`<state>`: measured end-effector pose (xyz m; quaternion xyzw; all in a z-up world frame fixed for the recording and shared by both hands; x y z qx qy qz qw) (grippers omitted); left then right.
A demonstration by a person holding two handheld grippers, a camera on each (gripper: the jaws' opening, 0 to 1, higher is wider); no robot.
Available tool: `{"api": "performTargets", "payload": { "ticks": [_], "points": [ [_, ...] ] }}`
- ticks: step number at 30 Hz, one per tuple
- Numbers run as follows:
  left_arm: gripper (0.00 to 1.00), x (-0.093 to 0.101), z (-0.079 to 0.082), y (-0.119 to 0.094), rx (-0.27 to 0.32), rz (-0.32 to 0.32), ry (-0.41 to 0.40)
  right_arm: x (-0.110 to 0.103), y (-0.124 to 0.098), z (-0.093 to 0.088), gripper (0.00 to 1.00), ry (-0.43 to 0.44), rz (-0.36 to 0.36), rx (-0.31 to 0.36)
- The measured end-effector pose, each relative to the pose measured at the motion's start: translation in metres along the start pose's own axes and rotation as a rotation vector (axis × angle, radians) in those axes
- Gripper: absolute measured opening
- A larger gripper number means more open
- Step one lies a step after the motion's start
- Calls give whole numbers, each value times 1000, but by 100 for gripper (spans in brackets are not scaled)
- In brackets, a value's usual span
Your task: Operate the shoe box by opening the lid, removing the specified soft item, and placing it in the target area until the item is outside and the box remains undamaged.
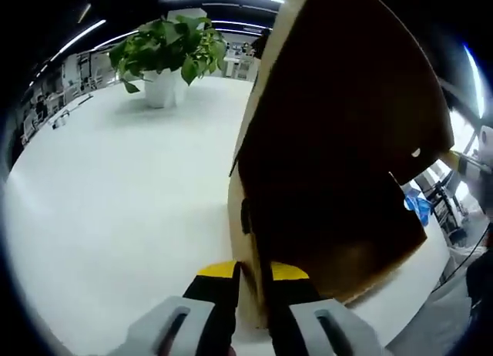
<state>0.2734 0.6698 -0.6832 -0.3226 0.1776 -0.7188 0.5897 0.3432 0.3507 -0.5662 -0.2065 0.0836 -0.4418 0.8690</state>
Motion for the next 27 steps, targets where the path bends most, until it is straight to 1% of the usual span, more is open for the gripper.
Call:
{"api": "performTargets", "payload": {
  "ticks": [2,4,10,12,14,18,21,22,24,27],
  "points": [
    [15,0,1,-3,12,-19,13,-2,-2,-4,0,3,1,3],
    [15,0,2,-4,17,-17,28,-2,-2,-9,1,25,9,19],
    [15,1,5,-9,33,-18,46,-10,-7,-17,1,15,9,24],
    [15,1,8,-13,44,-14,58,-11,-8,-19,1,32,7,30],
    [15,1,13,-18,57,-15,69,-13,-10,-22,2,29,5,32],
    [15,1,28,-30,124,-34,101,-14,-11,-27,2,49,7,36],
    [15,1,37,-38,153,-42,126,-15,-13,-29,2,56,13,44],
    [16,2,40,-41,178,-50,134,-16,-13,-30,2,58,16,42],
    [16,4,44,-45,196,-65,140,-17,-14,-32,2,55,16,37],
    [17,7,48,-49,215,-81,173,-18,-14,-35,2,54,17,31]
  ]
}}
Point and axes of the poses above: the point that each gripper's makers call its tool centre point, and the gripper's own axes: y roughly forward along the fingers, x roughly to its right, z roughly out of its top, the point moved 6 cm from there along -y, roughly backward along the fingers, and after that the axes turned 4 degrees about x, right-handed, at the moved point
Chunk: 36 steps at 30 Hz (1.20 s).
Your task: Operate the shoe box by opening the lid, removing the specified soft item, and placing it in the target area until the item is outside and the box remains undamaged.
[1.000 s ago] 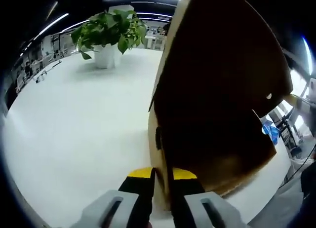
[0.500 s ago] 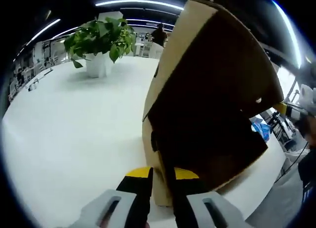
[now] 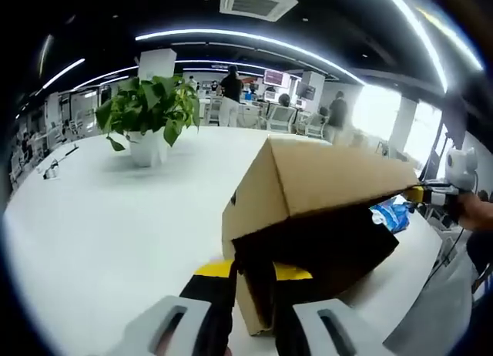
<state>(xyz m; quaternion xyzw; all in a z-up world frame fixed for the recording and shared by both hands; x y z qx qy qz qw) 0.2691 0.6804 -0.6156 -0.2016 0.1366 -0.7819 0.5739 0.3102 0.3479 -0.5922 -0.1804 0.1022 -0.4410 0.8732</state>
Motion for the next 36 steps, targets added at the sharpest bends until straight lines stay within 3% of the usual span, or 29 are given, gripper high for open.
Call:
{"api": "performTargets", "payload": {
  "ticks": [5,10,19,36],
  "points": [
    [18,-1,8,-3,26,-8,52,-2,-1,-8,1,6,4,-15],
    [18,1,12,-7,38,-9,167,-3,-4,-17,0,19,8,-27],
    [15,6,9,-10,46,-15,233,-10,-4,-21,0,15,23,-35],
    [15,9,-12,-16,13,-28,220,-11,-4,-38,0,11,30,-63]
  ]
}}
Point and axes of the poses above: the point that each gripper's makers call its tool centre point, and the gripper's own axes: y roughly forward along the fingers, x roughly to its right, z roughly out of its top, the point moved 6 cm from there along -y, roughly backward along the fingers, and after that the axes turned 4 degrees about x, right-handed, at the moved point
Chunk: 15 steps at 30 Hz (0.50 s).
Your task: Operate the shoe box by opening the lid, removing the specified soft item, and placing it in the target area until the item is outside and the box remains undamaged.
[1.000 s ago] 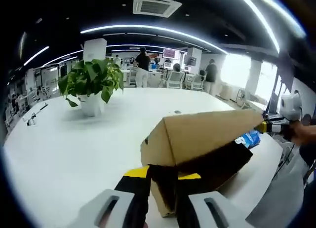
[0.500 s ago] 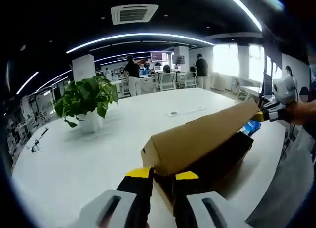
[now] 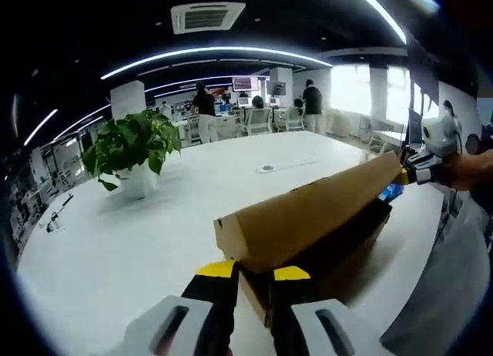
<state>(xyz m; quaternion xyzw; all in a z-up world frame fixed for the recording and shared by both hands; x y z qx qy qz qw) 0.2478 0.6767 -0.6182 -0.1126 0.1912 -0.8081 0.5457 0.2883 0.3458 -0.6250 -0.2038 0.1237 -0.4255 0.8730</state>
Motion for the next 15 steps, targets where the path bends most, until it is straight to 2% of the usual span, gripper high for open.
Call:
{"api": "performTargets", "payload": {
  "ticks": [15],
  "points": [
    [15,5,-19,-2,-22,-3,-57,-4,5,-20,0,26,9,-33]
  ]
}}
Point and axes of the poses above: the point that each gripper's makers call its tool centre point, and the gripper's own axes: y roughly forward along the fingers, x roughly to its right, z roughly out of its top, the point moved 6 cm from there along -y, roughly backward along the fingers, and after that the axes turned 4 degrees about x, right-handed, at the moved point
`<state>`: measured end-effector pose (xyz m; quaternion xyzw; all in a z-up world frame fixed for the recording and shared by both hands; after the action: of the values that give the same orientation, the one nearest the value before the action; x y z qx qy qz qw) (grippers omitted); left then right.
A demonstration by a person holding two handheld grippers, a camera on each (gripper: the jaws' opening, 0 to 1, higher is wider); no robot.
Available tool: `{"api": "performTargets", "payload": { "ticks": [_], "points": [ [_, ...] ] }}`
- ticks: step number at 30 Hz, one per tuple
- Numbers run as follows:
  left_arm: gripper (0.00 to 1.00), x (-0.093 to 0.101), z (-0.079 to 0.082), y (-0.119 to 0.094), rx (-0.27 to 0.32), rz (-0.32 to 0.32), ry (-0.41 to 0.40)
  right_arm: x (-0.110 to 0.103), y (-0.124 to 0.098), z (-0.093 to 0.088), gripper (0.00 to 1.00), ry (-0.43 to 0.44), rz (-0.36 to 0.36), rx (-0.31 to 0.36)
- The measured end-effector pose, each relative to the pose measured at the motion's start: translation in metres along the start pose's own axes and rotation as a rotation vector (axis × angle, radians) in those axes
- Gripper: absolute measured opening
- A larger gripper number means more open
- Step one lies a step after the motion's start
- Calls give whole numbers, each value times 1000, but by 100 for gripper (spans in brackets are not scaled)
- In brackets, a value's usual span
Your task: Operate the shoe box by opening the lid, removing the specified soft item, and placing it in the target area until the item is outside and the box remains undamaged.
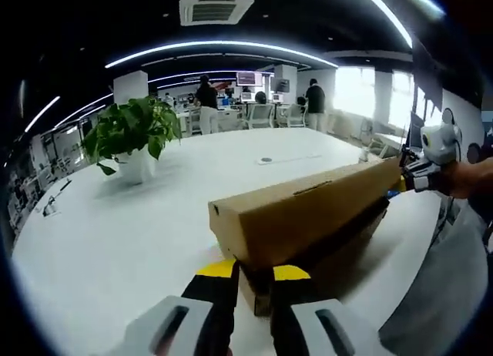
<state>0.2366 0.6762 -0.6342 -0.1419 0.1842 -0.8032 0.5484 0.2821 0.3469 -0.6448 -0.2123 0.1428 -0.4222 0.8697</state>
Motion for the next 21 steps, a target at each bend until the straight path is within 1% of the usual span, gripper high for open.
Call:
{"api": "performTargets", "payload": {
  "ticks": [10,16,21],
  "points": [
    [15,3,-8,-2,-15,-4,-2,-1,3,-11,0,1,4,-19],
    [15,4,-12,-5,-22,-1,-20,-4,-1,-16,0,14,-1,-30],
    [15,4,-15,-7,-32,0,-17,-4,-2,-19,0,18,1,-39]
  ]
}}
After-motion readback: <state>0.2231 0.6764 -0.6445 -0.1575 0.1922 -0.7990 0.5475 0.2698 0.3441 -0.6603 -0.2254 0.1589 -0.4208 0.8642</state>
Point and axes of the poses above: the point that each gripper's makers call its tool centre point, and the gripper's own axes: y roughly forward along the fingers, x roughly to its right, z roughly out of its top, the point moved 6 cm from there along -y, roughly backward along the fingers, and after that the axes turned 4 degrees about x, right-handed, at the moved point
